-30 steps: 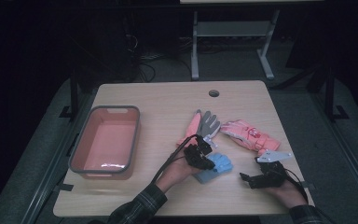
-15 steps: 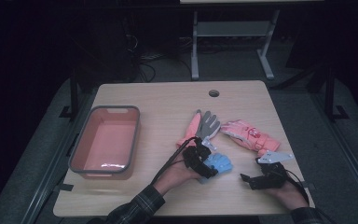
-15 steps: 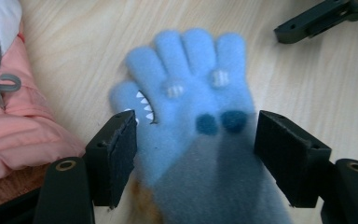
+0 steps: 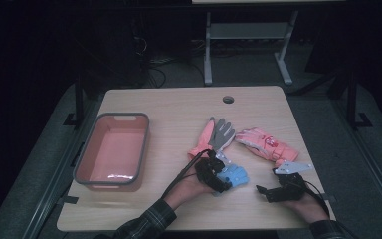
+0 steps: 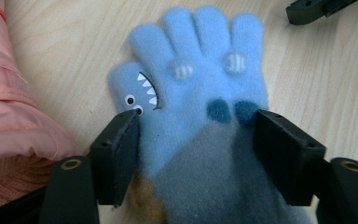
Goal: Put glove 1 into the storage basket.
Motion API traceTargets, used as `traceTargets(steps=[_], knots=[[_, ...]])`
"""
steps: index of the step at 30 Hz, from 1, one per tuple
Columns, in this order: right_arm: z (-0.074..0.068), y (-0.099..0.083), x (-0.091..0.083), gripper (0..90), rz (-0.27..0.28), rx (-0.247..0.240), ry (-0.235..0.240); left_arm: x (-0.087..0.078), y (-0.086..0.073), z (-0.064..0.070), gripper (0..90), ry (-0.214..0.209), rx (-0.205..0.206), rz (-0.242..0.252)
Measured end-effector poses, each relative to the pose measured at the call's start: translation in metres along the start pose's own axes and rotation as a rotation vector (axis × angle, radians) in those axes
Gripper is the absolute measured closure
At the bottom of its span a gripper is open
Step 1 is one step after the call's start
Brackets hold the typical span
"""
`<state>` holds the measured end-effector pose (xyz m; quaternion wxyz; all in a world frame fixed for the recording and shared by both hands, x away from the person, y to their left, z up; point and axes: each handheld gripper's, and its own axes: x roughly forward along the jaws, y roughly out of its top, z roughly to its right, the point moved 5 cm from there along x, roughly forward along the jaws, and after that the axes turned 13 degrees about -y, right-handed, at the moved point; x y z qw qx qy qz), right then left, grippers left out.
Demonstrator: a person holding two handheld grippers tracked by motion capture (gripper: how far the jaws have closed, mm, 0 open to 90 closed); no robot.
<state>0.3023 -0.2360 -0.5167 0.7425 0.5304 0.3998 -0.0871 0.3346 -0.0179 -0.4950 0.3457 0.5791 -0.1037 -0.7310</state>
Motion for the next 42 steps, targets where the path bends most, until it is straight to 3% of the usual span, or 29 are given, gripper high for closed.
traceTargets(steps=[11, 14, 19, 20, 28, 31, 38, 42], knots=[[0.000, 0.000, 0.000, 9.8, 0.000, -0.001, -0.002, -0.002, -0.003, 0.004, 66.6, -0.084, -0.009, -0.012], [0.000, 0.000, 0.000, 9.8, 0.000, 0.002, -0.002, -0.002, -0.003, 0.004, 72.7, -0.090, -0.008, -0.019], [0.000, 0.000, 0.000, 9.8, 0.000, 0.001, -0.001, -0.003, -0.003, 0.005, 76.2, -0.086, -0.003, -0.014], [0.000, 0.000, 0.000, 9.8, 0.001, 0.000, -0.001, -0.005, -0.003, 0.004, 76.7, -0.101, -0.022, -0.008], [0.000, 0.000, 0.000, 9.8, 0.001, 0.000, 0.000, -0.014, -0.002, 0.004, 77.5, -0.150, -0.044, 0.029], [0.000, 0.000, 0.000, 9.8, 0.000, -0.002, 0.001, -0.024, 0.000, 0.006, 77.5, -0.180, -0.046, 0.055], [0.000, 0.000, 0.000, 9.7, 0.001, -0.004, 0.001, -0.049, 0.007, 0.010, 77.4, -0.175, -0.028, 0.098], [0.000, 0.001, 0.001, 9.7, 0.001, -0.003, 0.001, -0.064, 0.007, 0.009, 77.4, -0.161, -0.018, 0.099]])
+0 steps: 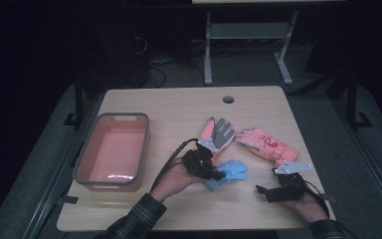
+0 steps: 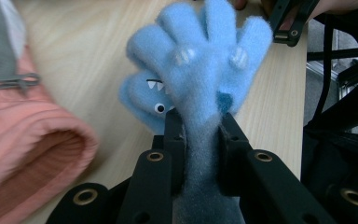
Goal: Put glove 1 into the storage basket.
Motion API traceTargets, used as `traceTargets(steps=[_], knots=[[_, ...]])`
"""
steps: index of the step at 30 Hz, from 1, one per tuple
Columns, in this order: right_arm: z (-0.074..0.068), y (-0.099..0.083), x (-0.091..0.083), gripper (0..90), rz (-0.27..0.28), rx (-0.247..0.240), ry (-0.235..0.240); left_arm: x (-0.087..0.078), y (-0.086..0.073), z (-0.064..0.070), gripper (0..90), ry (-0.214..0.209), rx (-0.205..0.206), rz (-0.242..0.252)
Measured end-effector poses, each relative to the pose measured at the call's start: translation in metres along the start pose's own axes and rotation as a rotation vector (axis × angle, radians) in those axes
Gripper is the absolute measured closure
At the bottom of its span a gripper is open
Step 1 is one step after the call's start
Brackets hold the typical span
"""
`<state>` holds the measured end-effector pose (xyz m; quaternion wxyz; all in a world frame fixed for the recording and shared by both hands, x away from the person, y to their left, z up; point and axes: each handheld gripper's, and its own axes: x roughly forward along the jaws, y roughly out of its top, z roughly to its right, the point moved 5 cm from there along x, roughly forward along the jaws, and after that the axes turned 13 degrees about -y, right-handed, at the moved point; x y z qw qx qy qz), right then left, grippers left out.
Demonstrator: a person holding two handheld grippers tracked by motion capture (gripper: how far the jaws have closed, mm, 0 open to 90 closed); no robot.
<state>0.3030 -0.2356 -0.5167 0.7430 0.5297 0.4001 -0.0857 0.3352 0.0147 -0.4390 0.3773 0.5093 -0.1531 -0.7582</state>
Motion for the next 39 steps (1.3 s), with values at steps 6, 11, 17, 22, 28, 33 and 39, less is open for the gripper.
traceTargets(steps=[6, 11, 17, 22, 28, 33, 39], knots=[[0.000, 0.000, 0.000, 9.7, 0.000, 0.000, 0.000, -0.021, 0.000, -0.003, 77.4, 0.026, 0.003, 0.018], [0.000, 0.000, 0.000, 9.7, 0.000, 0.000, 0.000, -0.038, -0.001, -0.005, 77.4, 0.059, 0.001, 0.025], [0.000, 0.000, 0.000, 9.7, 0.000, 0.000, 0.000, -0.060, -0.002, -0.009, 77.3, 0.094, -0.009, 0.057], [0.000, 0.000, 0.000, 9.7, 0.000, 0.000, 0.000, -0.079, -0.004, -0.012, 77.3, 0.124, -0.032, 0.092], [0.000, 0.000, 0.000, 9.7, 0.000, 0.000, 0.000, -0.101, -0.007, -0.015, 77.3, 0.161, -0.048, 0.133], [0.000, 0.000, 0.000, 9.7, 0.000, 0.000, 0.000, -0.127, -0.015, -0.019, 77.4, 0.224, -0.078, 0.159], [0.000, 0.000, 0.000, 9.7, 0.000, 0.000, 0.000, -0.152, -0.025, -0.025, 77.3, 0.273, -0.099, 0.186]])
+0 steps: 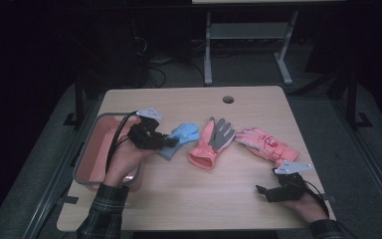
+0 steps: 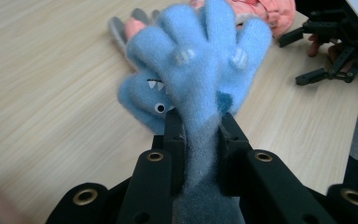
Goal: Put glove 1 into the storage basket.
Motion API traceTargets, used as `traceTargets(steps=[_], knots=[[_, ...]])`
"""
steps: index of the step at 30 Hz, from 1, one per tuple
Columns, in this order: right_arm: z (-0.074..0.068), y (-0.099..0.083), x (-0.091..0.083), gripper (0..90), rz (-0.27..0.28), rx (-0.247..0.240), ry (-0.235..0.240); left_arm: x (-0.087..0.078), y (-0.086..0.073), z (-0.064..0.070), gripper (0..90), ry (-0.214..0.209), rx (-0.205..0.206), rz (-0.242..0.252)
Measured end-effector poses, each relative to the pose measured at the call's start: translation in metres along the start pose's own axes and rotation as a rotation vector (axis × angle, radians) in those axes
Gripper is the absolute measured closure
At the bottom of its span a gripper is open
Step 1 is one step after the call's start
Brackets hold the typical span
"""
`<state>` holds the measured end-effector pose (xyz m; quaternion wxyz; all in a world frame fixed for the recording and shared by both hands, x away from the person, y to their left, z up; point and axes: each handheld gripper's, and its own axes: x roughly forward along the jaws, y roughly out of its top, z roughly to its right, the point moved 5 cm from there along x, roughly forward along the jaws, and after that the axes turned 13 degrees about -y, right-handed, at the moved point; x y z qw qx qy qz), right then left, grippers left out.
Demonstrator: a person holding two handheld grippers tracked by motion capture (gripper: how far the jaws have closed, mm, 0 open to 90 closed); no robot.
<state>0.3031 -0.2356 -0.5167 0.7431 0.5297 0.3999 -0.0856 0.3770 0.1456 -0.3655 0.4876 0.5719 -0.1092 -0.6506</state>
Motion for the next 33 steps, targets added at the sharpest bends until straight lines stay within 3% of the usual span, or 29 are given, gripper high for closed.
traceTargets(steps=[17, 32, 33], knots=[[0.000, 0.000, 0.000, 9.7, -0.001, 0.000, 0.000, -0.048, -0.022, -0.036, 77.3, 0.159, -0.097, 0.043], [0.000, 0.000, 0.000, 9.7, -0.001, 0.000, 0.000, -0.081, -0.055, -0.073, 77.2, 0.292, -0.205, 0.058], [0.000, 0.000, 0.000, 9.7, 0.000, 0.000, 0.000, -0.084, -0.060, -0.080, 77.2, 0.325, -0.219, 0.048]])
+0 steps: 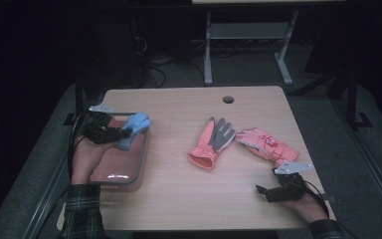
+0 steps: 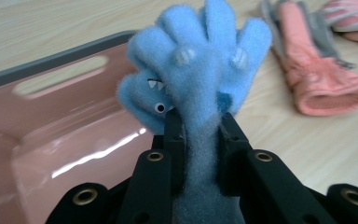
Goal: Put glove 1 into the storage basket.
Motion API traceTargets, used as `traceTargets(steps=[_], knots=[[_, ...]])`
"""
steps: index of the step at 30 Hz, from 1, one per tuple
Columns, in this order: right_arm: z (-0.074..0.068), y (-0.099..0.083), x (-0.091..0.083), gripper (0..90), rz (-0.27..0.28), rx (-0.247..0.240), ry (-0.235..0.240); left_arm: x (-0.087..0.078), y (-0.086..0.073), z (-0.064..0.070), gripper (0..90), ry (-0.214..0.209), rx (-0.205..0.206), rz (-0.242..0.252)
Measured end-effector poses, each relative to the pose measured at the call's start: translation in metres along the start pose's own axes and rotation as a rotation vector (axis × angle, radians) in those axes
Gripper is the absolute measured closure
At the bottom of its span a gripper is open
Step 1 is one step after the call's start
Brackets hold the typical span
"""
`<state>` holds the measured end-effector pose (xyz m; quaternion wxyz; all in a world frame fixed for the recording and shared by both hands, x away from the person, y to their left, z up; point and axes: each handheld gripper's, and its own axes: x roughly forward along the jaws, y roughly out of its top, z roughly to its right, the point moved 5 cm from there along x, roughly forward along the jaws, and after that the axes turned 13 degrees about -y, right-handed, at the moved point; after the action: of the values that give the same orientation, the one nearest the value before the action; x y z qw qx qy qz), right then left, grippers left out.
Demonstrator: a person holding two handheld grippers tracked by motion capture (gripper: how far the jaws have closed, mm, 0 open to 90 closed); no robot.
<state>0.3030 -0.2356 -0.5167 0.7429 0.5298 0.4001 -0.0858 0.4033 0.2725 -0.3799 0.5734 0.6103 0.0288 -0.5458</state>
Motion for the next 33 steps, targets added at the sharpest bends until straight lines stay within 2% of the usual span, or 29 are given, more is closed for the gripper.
traceTargets(steps=[1, 6, 9, 12, 15, 18, 19, 24, 26, 28, 31, 33], knots=[[0.000, 0.000, 0.000, 9.7, 0.000, 0.000, 0.000, 0.001, -0.002, -0.004, 77.2, 0.018, -0.013, -0.001], [0.000, 0.000, 0.000, 9.7, 0.000, 0.000, 0.000, 0.013, -0.013, -0.025, 77.1, 0.049, -0.055, -0.025], [0.000, 0.000, 0.000, 9.7, 0.000, 0.000, 0.000, 0.025, -0.019, -0.035, 77.0, 0.049, -0.069, -0.050], [0.000, 0.000, 0.000, 9.7, 0.000, 0.000, 0.000, 0.036, -0.022, -0.041, 76.9, 0.052, -0.074, -0.072], [0.000, 0.000, 0.000, 9.7, 0.000, 0.000, 0.000, 0.046, -0.023, -0.045, 76.6, 0.057, -0.060, -0.089], [0.000, 0.000, 0.000, 9.7, 0.000, 0.000, 0.000, 0.054, -0.025, -0.048, 76.2, 0.043, -0.071, -0.100], [0.000, 0.000, 0.000, 9.7, 0.000, 0.000, 0.000, 0.059, -0.026, -0.050, 76.0, 0.048, -0.066, -0.123], [0.000, 0.000, 0.000, 9.7, 0.000, 0.000, 0.000, 0.070, -0.031, -0.055, 74.5, 0.051, -0.081, -0.156], [0.000, 0.000, 0.000, 9.7, 0.000, 0.000, 0.000, 0.071, -0.031, -0.057, 69.4, 0.060, -0.079, -0.157], [0.000, 0.000, 0.000, 9.7, 0.000, 0.000, 0.000, 0.069, -0.031, -0.059, 59.7, 0.075, -0.082, -0.142], [0.000, 0.000, 0.000, 9.7, 0.000, 0.000, 0.000, 0.067, -0.030, -0.061, 46.9, 0.075, -0.094, -0.126], [0.000, 0.000, 0.000, 9.8, 0.000, 0.000, 0.000, 0.066, -0.030, -0.060, 41.5, 0.069, -0.098, -0.112]])
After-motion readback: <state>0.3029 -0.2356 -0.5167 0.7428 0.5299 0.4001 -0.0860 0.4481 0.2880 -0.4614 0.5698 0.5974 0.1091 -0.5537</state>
